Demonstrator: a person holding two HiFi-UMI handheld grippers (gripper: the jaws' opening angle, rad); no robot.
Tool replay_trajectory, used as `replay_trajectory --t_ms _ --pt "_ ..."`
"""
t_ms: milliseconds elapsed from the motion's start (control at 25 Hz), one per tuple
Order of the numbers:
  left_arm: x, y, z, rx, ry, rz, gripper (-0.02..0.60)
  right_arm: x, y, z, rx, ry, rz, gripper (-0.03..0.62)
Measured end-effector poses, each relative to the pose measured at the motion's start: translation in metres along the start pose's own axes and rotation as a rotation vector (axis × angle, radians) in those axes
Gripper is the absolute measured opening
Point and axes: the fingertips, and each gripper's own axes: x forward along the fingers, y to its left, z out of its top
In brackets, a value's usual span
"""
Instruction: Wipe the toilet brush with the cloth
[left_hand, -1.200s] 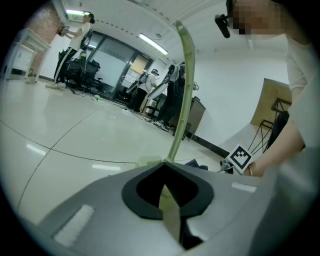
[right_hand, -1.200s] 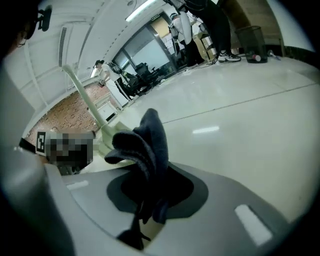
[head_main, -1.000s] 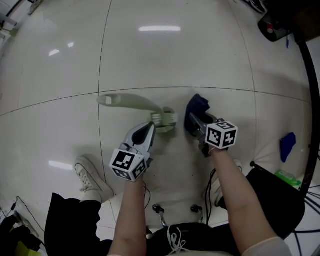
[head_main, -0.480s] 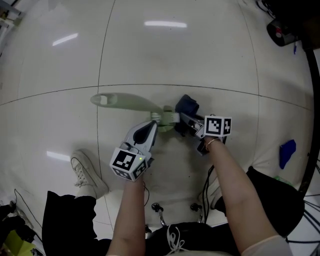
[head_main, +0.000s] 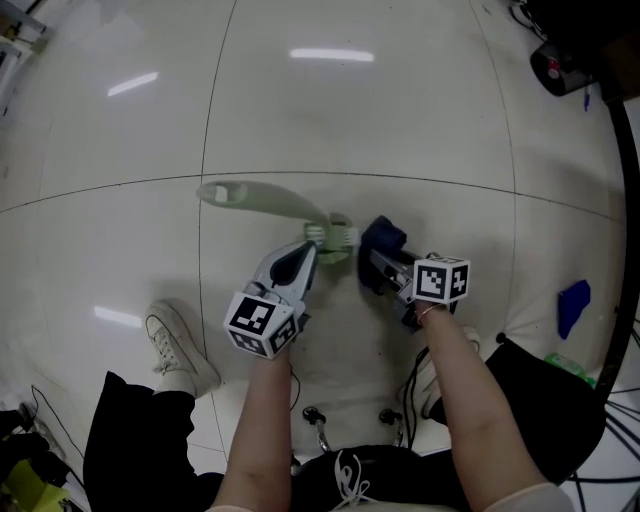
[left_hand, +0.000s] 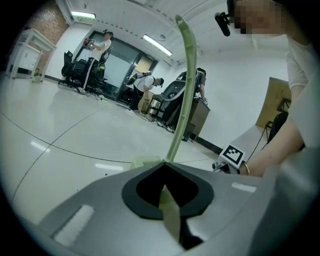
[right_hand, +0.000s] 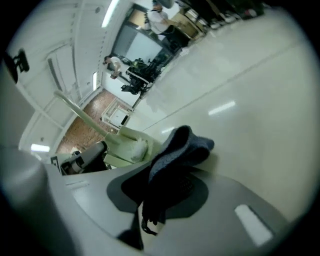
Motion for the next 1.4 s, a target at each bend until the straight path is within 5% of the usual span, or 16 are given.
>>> replay_trajectory --t_ms 240,360,520,640,840,1400 --pt "0.005 -0.002 0.005 0.046 0.006 0.02 0.006 -0.004 0.054 0.118 -0.404 -0.131 -0.013 0.075" --pt "0.01 -0.01 0.006 0.079 0.032 0.007 0.006 0.02 0.111 0.155 -0.534 -0.106 0.116 0.075" --pt "0.012 -0.011 0.005 0.097 0.061 0.005 0.006 0.068 0.166 0.147 -0.632 0.08 0.325 0.075" --pt "0.013 -0.011 0.005 0.062 0.053 0.01 0.006 0.099 0.171 0.125 -0.636 0.217 0.386 0.074" --pt "0.014 -0.011 0.005 0.066 0.043 0.014 0.006 0.126 0.144 0.103 -0.587 0.307 0.366 0.074" --pt "0.01 -0.007 0.005 0.059 0.027 -0.01 0.006 0.088 0.035 0.089 -0.335 0.263 0.147 0.072"
